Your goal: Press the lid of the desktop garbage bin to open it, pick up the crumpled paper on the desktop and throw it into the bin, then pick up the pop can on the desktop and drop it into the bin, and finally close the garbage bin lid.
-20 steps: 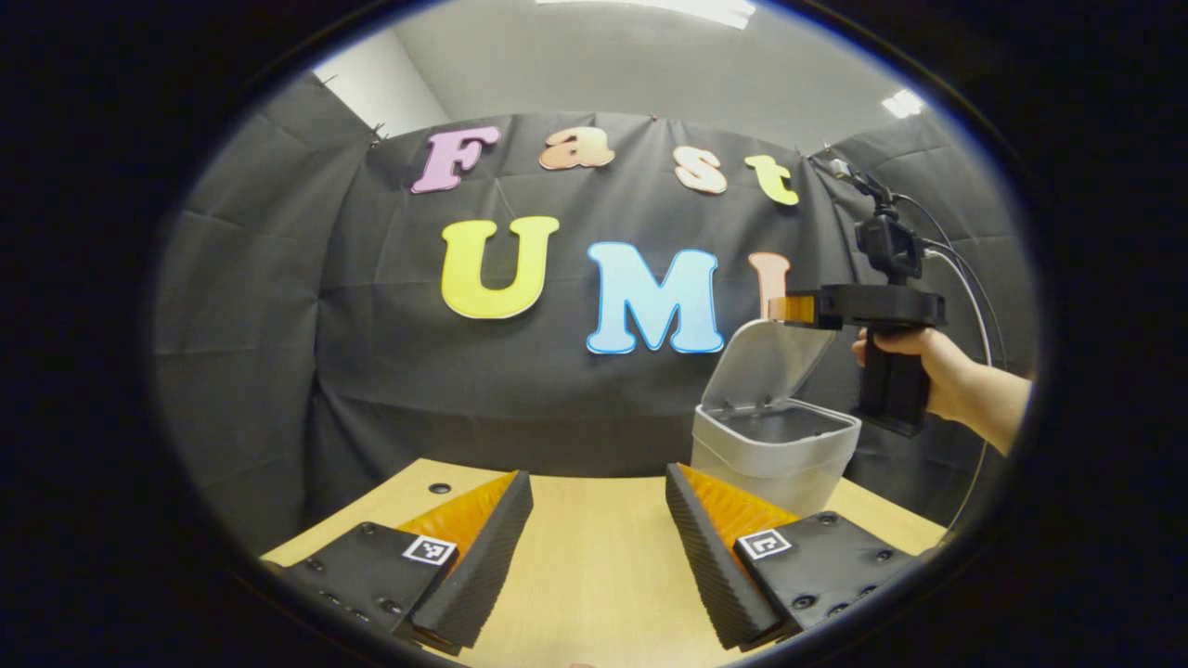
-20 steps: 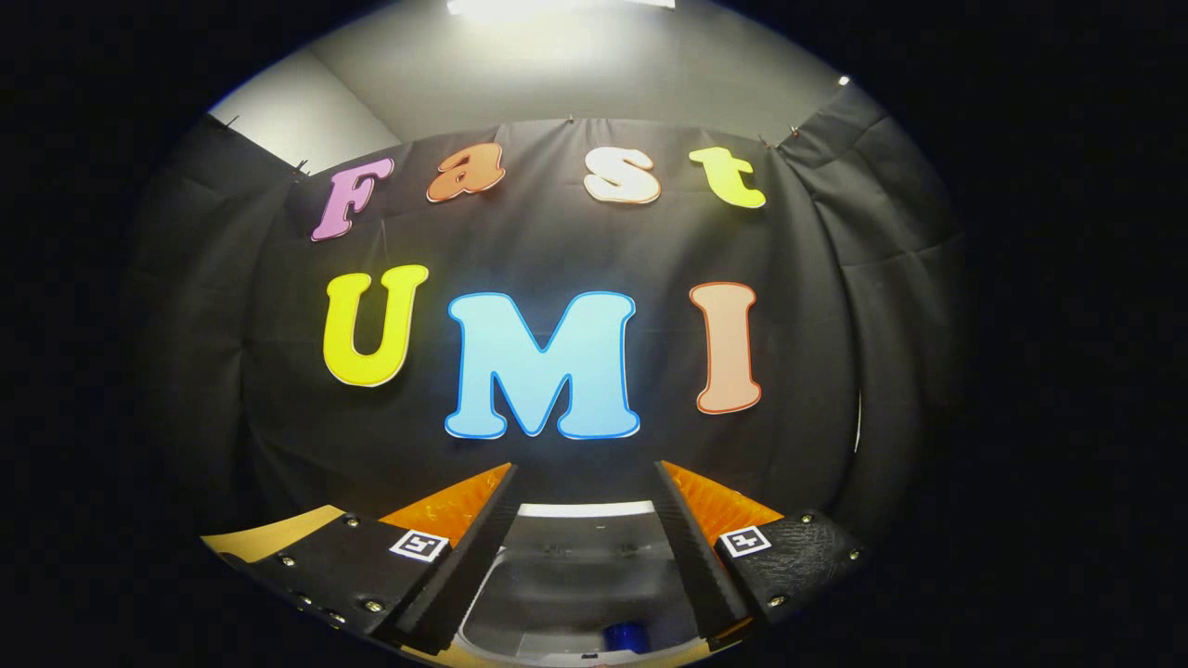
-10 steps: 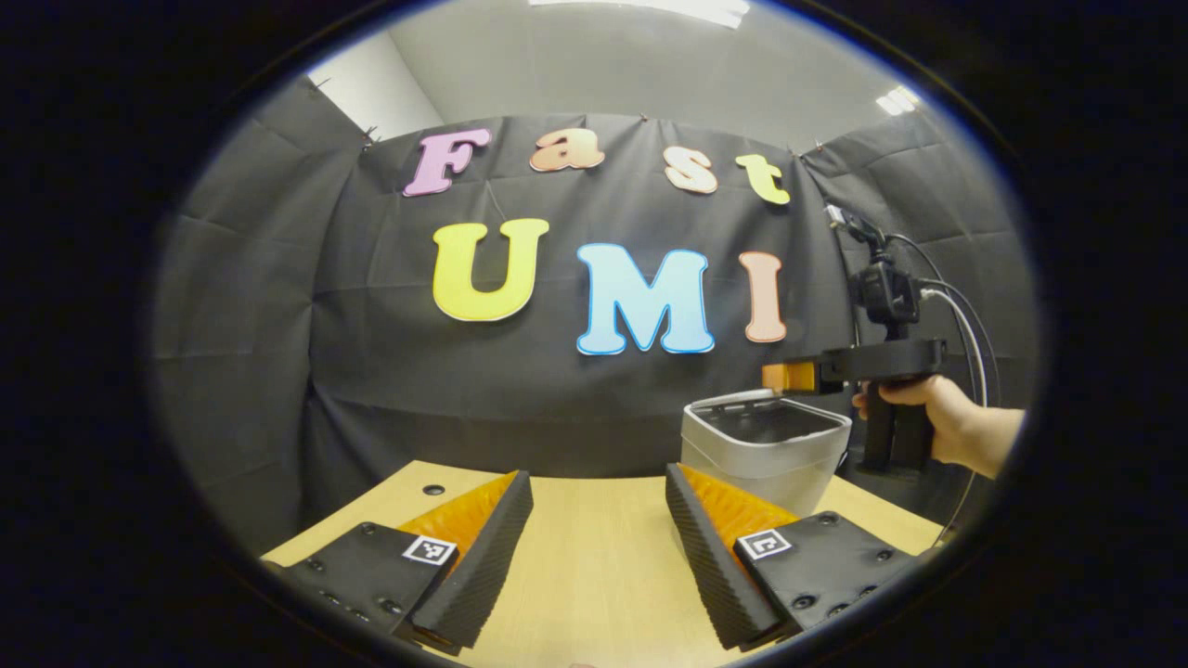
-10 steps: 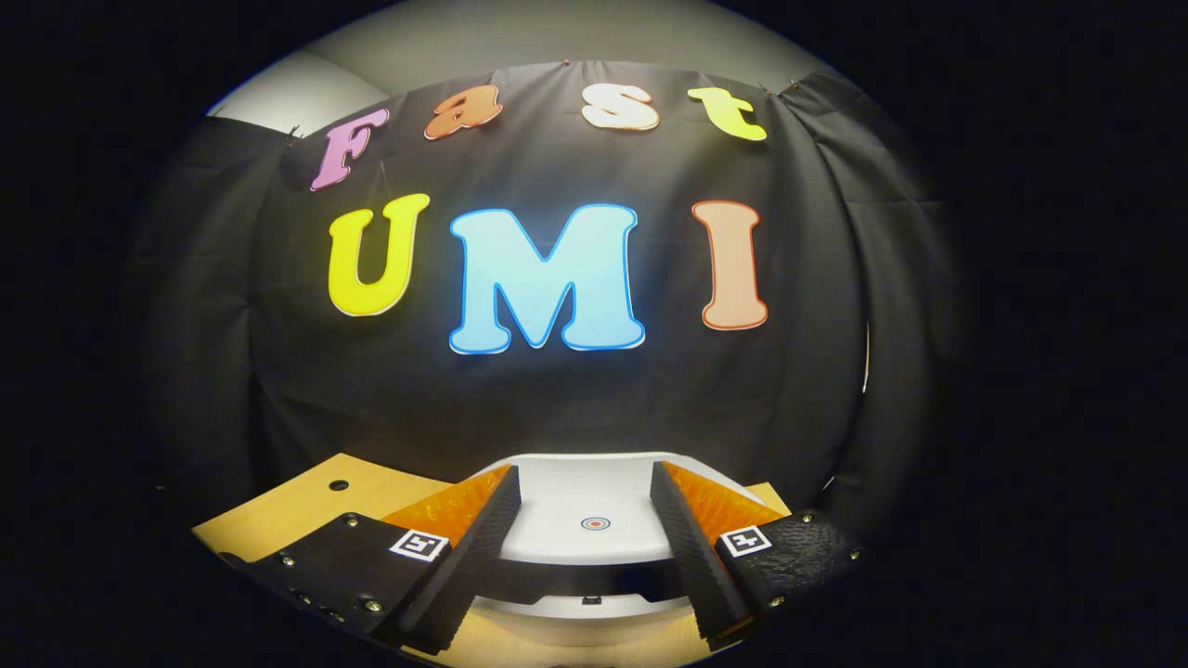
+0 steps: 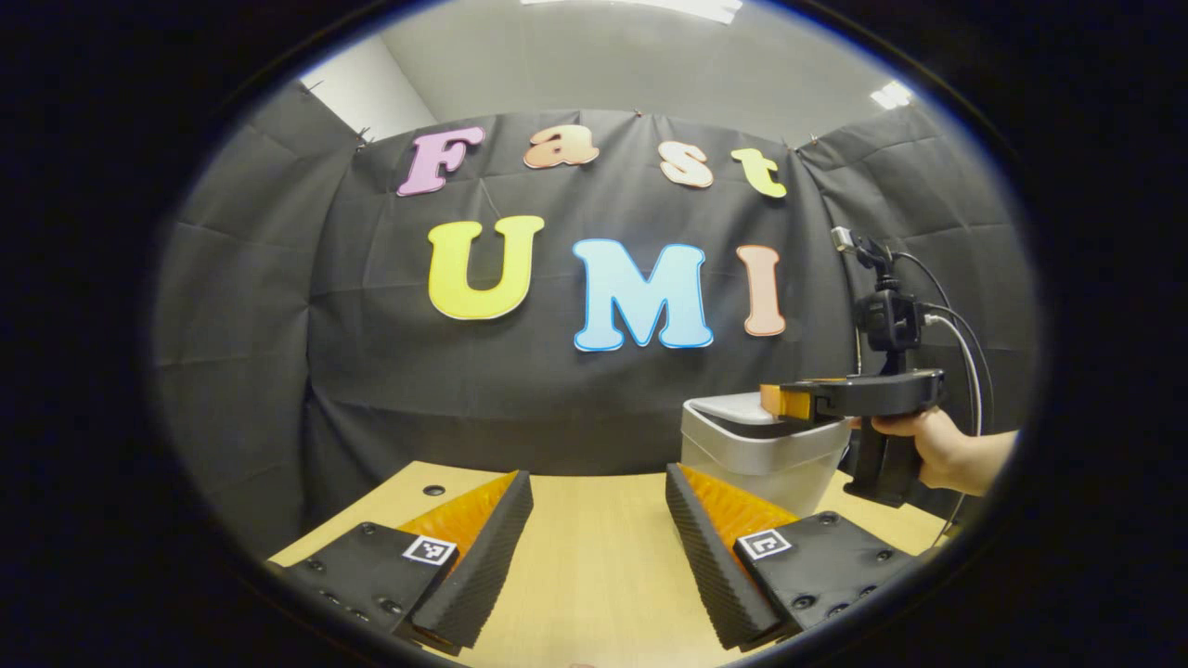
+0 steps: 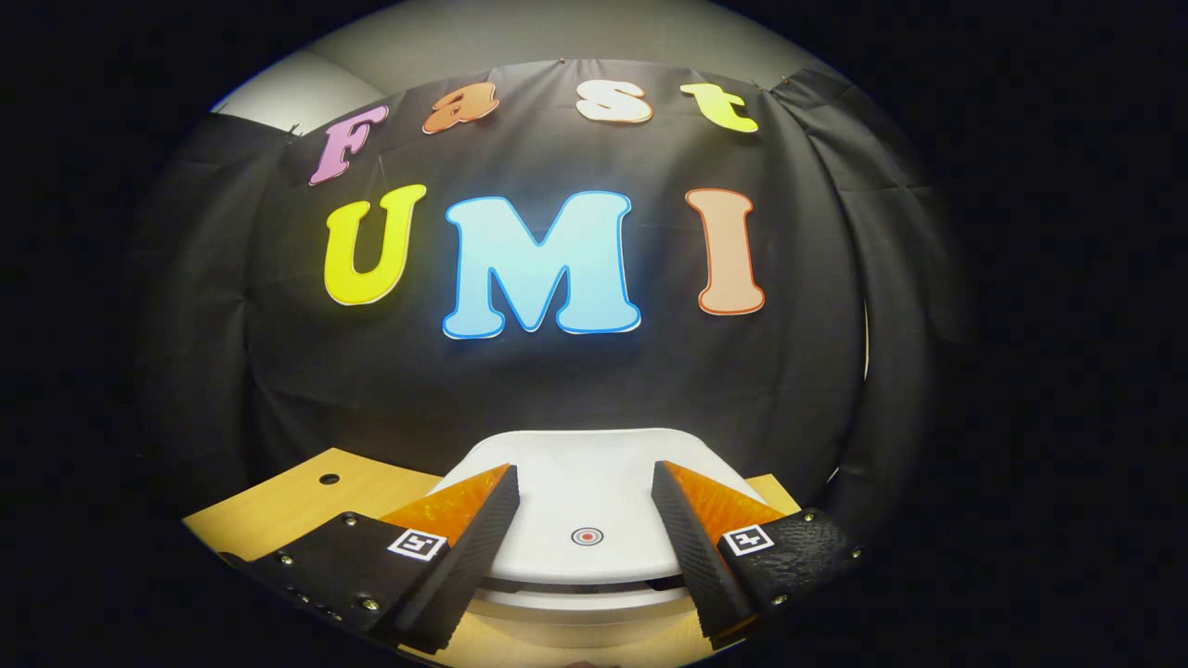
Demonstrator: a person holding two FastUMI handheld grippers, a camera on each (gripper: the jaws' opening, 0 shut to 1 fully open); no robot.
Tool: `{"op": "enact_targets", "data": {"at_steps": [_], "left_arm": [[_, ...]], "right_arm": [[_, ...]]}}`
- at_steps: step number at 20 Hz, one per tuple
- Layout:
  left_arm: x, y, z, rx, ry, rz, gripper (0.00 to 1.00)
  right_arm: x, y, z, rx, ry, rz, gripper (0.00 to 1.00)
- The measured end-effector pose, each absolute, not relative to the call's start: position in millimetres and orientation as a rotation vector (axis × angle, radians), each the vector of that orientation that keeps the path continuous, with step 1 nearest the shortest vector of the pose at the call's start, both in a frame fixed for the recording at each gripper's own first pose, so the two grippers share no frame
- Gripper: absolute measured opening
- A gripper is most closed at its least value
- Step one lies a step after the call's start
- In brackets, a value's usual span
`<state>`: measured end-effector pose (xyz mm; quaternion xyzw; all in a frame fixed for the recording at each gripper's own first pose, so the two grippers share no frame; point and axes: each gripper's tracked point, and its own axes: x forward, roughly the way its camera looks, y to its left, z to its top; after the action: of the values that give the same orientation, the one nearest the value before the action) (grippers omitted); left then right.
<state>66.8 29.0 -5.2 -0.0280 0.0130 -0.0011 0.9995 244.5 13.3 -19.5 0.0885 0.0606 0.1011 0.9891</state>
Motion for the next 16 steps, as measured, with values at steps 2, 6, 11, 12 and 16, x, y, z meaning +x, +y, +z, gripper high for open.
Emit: {"op": "enact_targets", "data": {"at_steps": [2,6,11,12,16], "left_arm": [[68,28,-5,-0.057,0.026,-0.004,0.96],[68,30,-7,-0.062,0.027,0.003,0.96],[69,30,-9,-0.069,0.031,0.01,0.96],[69,30,-9,-0.069,0.03,0.012,0.96],[72,29,-8,-0.069,0.026,0.016,0.95]], "right_arm": [[245,14,-25,0.166,0.121,0.2,0.93],[246,16,-29,0.153,0.117,0.195,0.94],[247,15,-29,0.177,0.065,0.214,0.94],[248,16,-29,0.186,0.056,0.216,0.94],[248,15,-31,0.174,0.051,0.208,0.94]]}}
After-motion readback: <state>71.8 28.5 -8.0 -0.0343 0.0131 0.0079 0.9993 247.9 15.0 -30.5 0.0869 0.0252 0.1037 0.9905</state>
